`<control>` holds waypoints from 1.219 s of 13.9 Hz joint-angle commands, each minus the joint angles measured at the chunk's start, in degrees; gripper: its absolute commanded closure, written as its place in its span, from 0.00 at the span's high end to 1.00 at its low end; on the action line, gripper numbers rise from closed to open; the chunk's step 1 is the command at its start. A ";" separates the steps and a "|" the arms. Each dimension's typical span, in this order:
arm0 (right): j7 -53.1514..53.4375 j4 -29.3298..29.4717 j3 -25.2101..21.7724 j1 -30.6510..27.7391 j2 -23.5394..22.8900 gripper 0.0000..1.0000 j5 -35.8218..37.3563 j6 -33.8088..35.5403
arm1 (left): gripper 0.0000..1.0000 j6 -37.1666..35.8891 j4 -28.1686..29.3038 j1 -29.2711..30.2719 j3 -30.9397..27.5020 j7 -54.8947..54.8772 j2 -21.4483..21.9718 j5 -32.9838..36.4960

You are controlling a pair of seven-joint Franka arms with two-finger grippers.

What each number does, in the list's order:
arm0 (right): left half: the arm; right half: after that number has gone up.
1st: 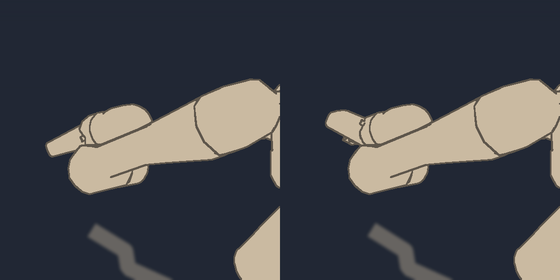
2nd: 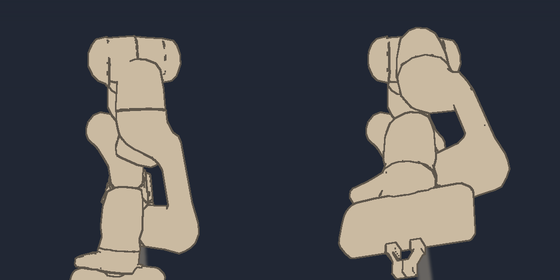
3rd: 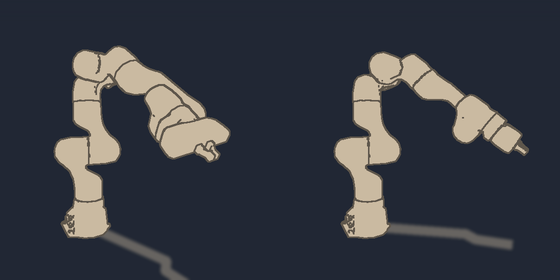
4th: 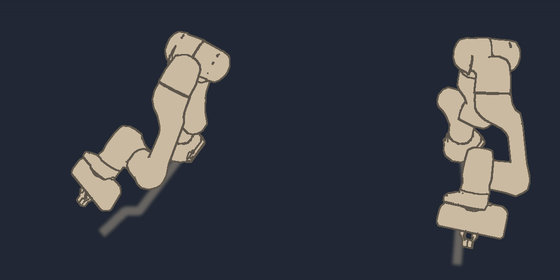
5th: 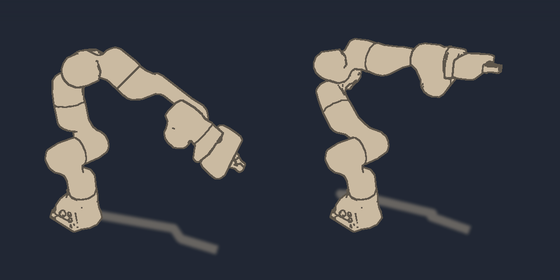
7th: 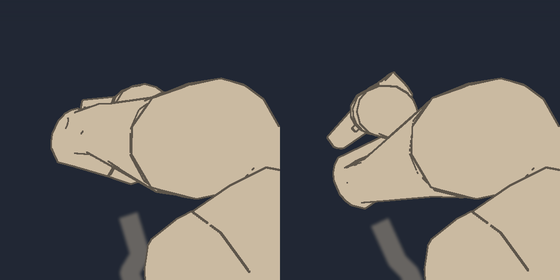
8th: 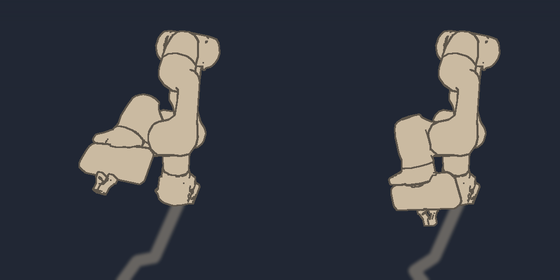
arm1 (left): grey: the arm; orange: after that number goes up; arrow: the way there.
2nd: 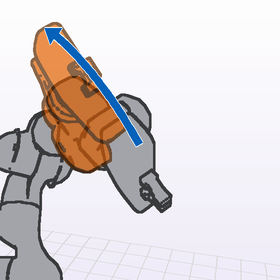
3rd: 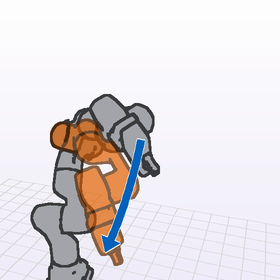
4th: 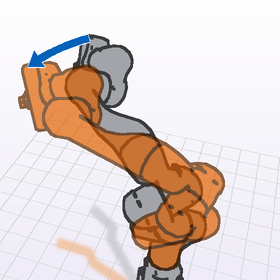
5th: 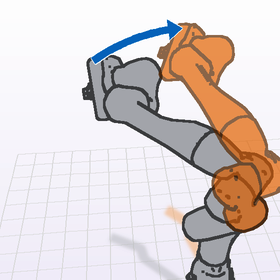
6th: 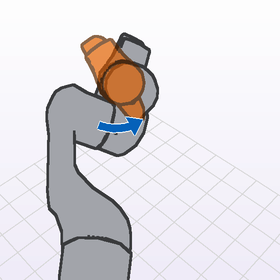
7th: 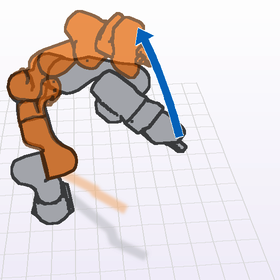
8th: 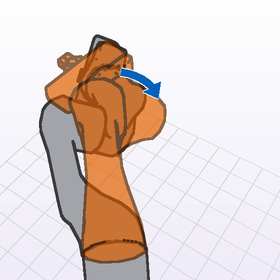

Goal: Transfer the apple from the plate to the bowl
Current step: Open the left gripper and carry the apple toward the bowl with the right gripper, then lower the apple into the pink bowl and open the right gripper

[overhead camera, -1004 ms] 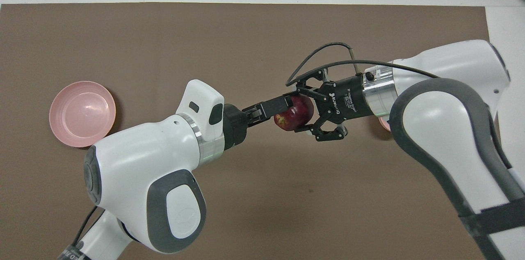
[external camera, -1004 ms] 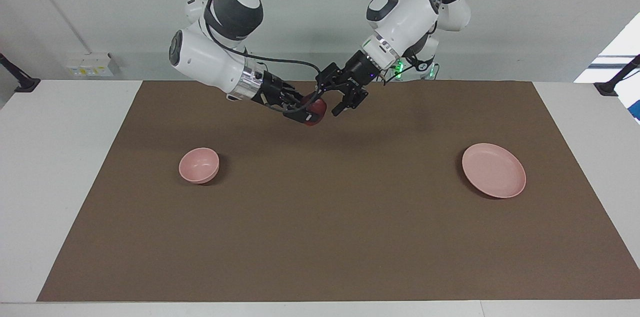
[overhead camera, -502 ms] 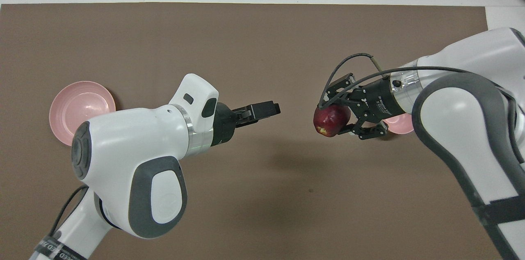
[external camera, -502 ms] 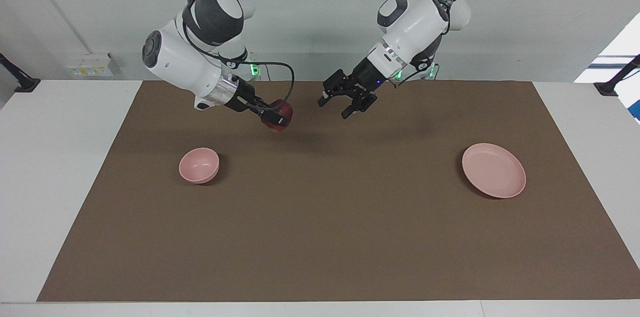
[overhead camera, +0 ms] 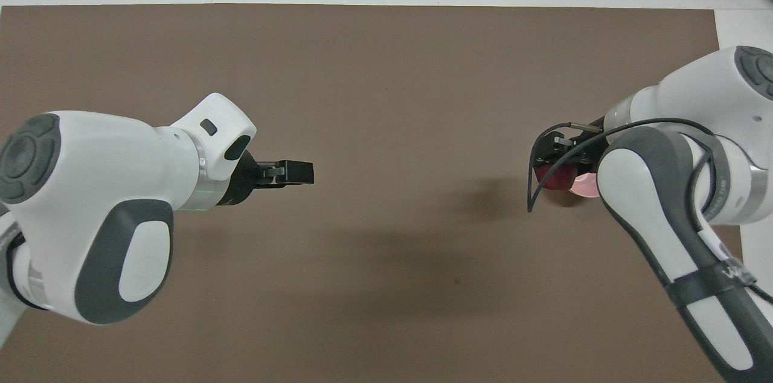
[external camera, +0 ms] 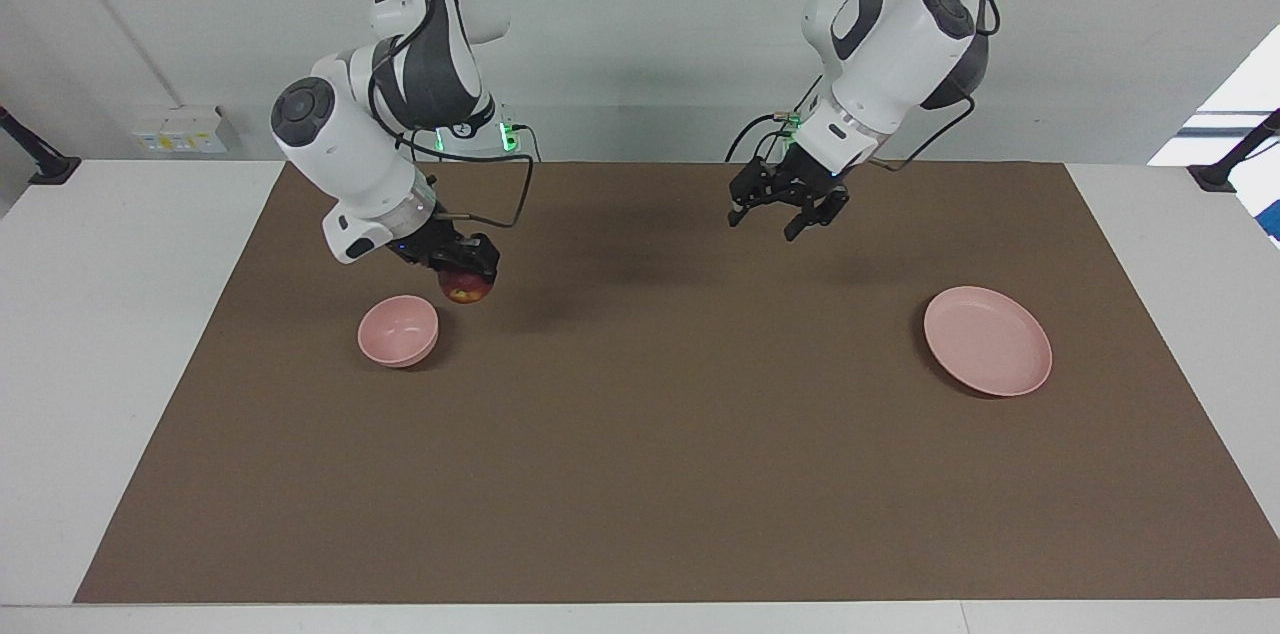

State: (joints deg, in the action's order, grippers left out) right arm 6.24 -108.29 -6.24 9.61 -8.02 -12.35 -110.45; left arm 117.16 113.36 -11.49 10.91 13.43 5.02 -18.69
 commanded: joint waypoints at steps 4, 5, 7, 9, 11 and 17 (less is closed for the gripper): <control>-13.00 -3.68 0.44 -3.81 -1.12 0.00 6.81 -5.47 | 1.00 -7.55 -10.34 7.44 0.34 -1.11 -0.71 15.16; -13.88 -4.12 0.53 -4.50 -1.20 0.00 7.60 -5.56 | 1.00 -9.82 -12.53 9.10 0.25 -1.47 -0.71 16.04; -15.90 -4.91 0.53 -5.74 -1.82 0.00 8.13 -7.74 | 1.00 -22.67 -21.97 14.88 0.25 -13.59 -0.97 16.32; -16.35 -5.00 0.53 -5.92 -3.05 0.00 8.22 -9.16 | 1.00 -27.84 -26.16 16.32 0.25 -16.93 -2.03 16.40; -16.44 -5.27 0.53 -6.01 -3.31 0.00 8.22 -9.17 | 1.00 -30.32 -27.84 16.85 -0.27 -18.69 -2.21 16.23; -20.03 -7.11 0.53 -7.67 -3.23 0.00 8.22 -9.87 | 1.00 -33.93 -29.07 17.03 -1.24 -22.48 -1.94 16.23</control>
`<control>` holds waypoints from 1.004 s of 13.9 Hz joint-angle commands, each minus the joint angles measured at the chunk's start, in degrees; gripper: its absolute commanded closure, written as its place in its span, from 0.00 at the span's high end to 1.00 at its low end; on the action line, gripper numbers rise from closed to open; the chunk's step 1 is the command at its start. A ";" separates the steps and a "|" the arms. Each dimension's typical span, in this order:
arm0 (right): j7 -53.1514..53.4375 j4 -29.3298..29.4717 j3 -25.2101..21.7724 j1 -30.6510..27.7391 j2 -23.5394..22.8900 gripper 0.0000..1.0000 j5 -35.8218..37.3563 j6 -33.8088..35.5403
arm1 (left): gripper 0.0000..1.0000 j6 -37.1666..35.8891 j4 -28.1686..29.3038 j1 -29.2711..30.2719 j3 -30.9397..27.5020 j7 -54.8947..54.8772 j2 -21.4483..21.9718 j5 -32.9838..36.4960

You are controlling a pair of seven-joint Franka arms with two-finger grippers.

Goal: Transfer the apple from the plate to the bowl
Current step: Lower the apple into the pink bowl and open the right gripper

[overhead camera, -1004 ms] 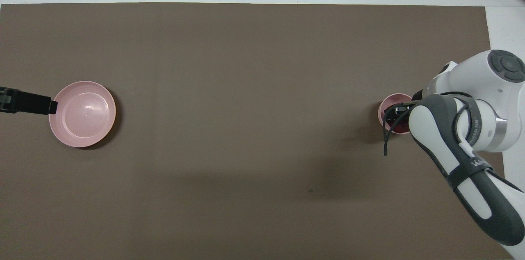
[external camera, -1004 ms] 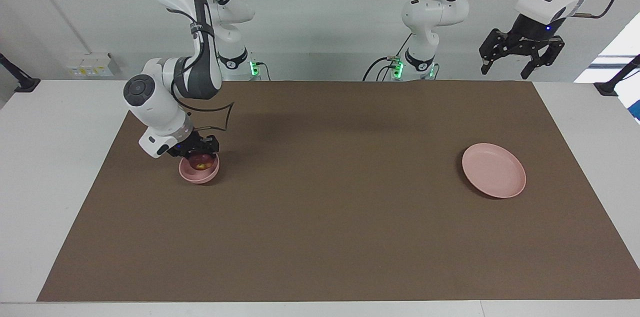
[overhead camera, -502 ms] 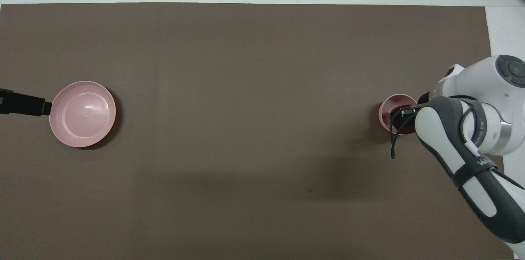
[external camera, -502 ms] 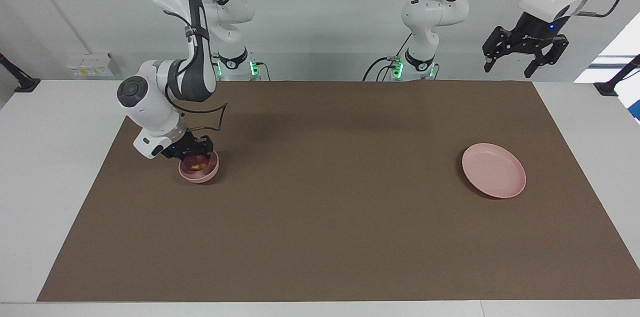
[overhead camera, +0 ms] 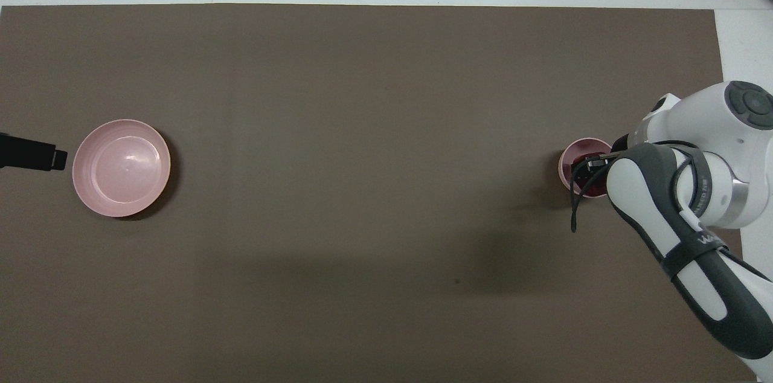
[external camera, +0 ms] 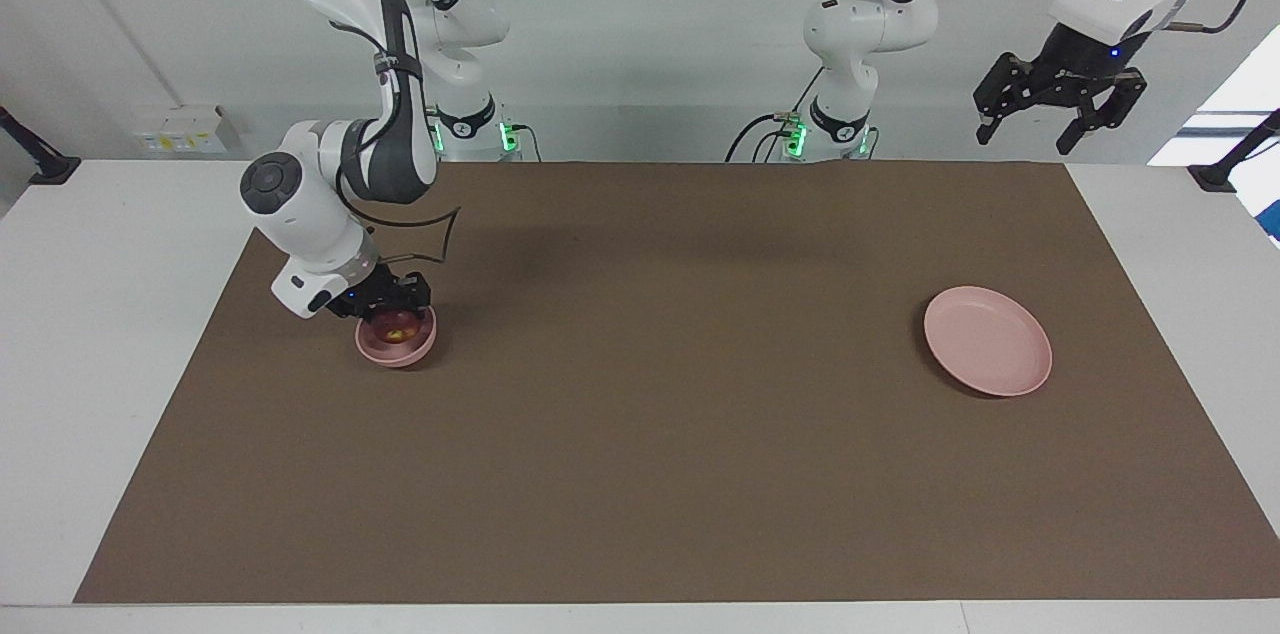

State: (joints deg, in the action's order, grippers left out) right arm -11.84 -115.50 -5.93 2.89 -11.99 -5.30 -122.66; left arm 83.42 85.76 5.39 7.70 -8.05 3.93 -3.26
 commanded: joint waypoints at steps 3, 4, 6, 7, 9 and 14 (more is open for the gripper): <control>1.64 0.10 0.31 -0.08 -1.29 0.00 1.17 -1.97 | 1.00 -3.44 -2.17 -2.55 -3.90 -1.27 -0.76 0.88; 2.43 0.10 0.31 0.01 -1.29 0.00 1.17 -1.88 | 1.00 -3.44 -2.79 -6.40 -8.27 -1.36 -0.85 0.80; 2.70 0.01 0.31 0.09 -1.29 0.10 1.17 -1.88 | 1.00 -4.57 -4.19 -9.33 -11.04 -1.44 -1.64 0.80; 2.70 -0.16 0.31 0.09 -1.29 0.15 1.17 -1.97 | 1.00 -4.84 -4.81 -9.69 -11.48 -1.44 -2.16 0.80; 2.87 -0.25 0.31 0.01 -1.29 0.77 1.17 -1.88 | 1.00 -5.28 -5.43 -11.18 -11.48 -1.44 -2.43 1.75; 2.87 -0.25 0.31 0.01 -1.29 1.00 1.08 -1.80 | 1.00 -6.51 -5.52 -11.19 -10.52 -1.53 -2.70 3.17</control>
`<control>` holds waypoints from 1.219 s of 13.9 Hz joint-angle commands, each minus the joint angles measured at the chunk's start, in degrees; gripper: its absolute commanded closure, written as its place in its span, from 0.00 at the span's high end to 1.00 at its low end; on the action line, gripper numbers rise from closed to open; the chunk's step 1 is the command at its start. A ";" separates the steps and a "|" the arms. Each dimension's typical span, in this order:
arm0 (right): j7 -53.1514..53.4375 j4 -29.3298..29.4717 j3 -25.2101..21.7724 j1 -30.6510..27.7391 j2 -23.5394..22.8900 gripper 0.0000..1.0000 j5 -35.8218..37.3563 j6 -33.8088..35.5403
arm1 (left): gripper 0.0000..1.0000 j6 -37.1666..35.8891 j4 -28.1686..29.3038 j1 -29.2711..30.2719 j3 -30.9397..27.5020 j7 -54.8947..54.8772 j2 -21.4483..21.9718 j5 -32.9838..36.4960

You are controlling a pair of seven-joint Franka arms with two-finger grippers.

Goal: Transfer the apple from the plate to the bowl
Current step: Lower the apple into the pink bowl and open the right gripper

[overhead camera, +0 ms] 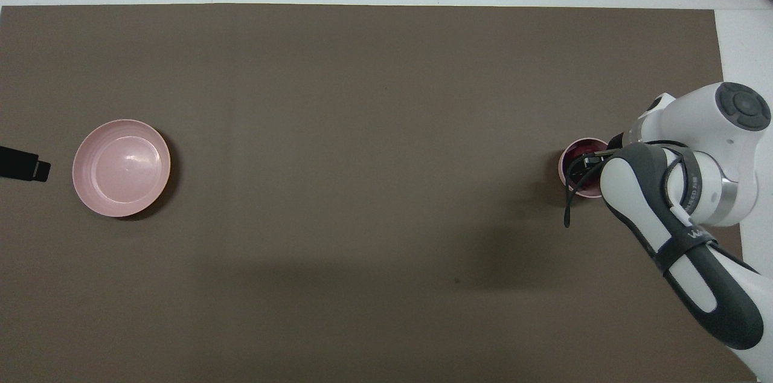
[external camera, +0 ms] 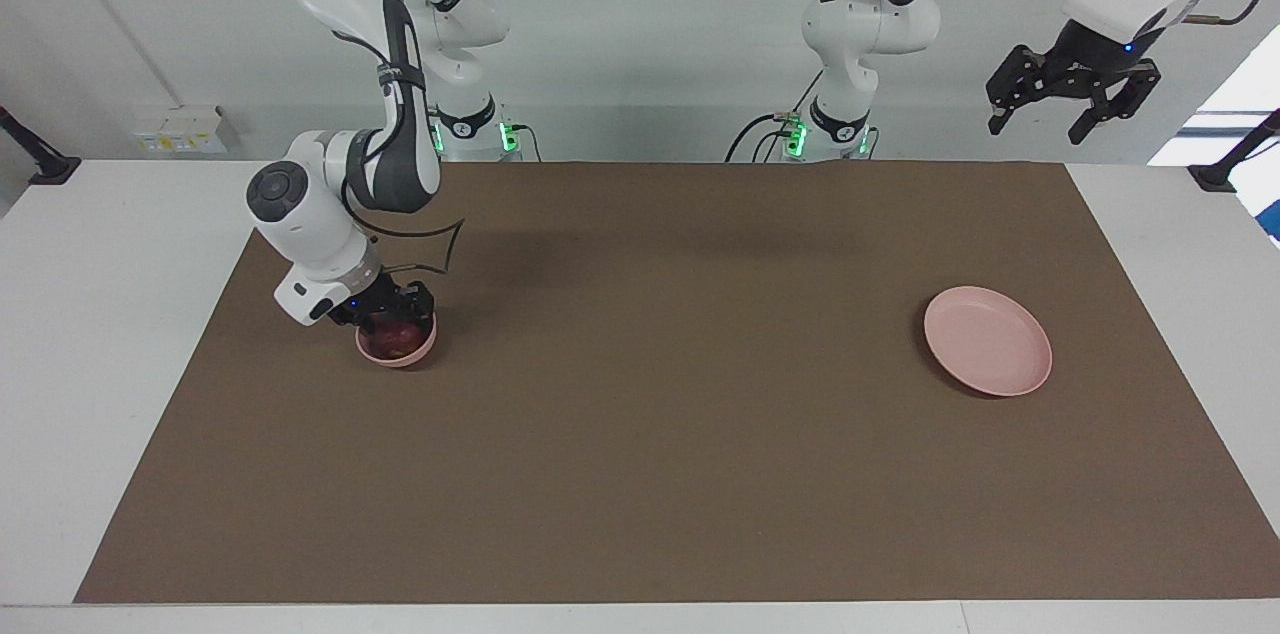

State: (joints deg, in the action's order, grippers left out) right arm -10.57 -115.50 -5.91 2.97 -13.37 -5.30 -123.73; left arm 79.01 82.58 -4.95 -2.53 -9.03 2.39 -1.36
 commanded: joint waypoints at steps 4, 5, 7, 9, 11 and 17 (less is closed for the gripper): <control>1.34 1.59 0.11 -0.07 1.76 1.00 1.25 0.06 | 1.00 -1.58 -2.16 -0.76 -0.28 -0.29 -0.73 1.28; 1.34 2.20 0.02 -0.07 2.29 1.00 1.52 0.24 | 1.00 -1.23 -1.72 -0.67 -0.37 -0.46 -0.29 1.28; 2.04 3.26 0.02 0.02 4.13 1.00 5.71 0.50 | 1.00 -1.75 -1.19 -0.58 -0.28 -0.38 0.07 1.28; 4.06 5.62 0.20 0.02 5.89 1.00 7.58 4.17 | 1.00 -2.02 -1.01 -0.67 -0.28 -0.12 0.33 1.28; 8.53 8.18 0.81 0.11 7.64 1.00 7.84 9.88 | 1.00 -1.93 -1.01 -0.50 -0.45 -0.11 0.33 1.28; 11.01 16.79 0.29 -0.42 14.50 1.00 7.32 27.29 | 1.00 -1.93 -1.01 -0.41 -0.63 -0.20 0.33 1.28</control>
State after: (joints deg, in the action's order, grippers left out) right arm -0.63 -101.08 -5.76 3.27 -0.58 1.20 -100.61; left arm 78.26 82.13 -4.94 -2.84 -9.02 2.43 -1.25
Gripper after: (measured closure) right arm 0.000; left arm 0.000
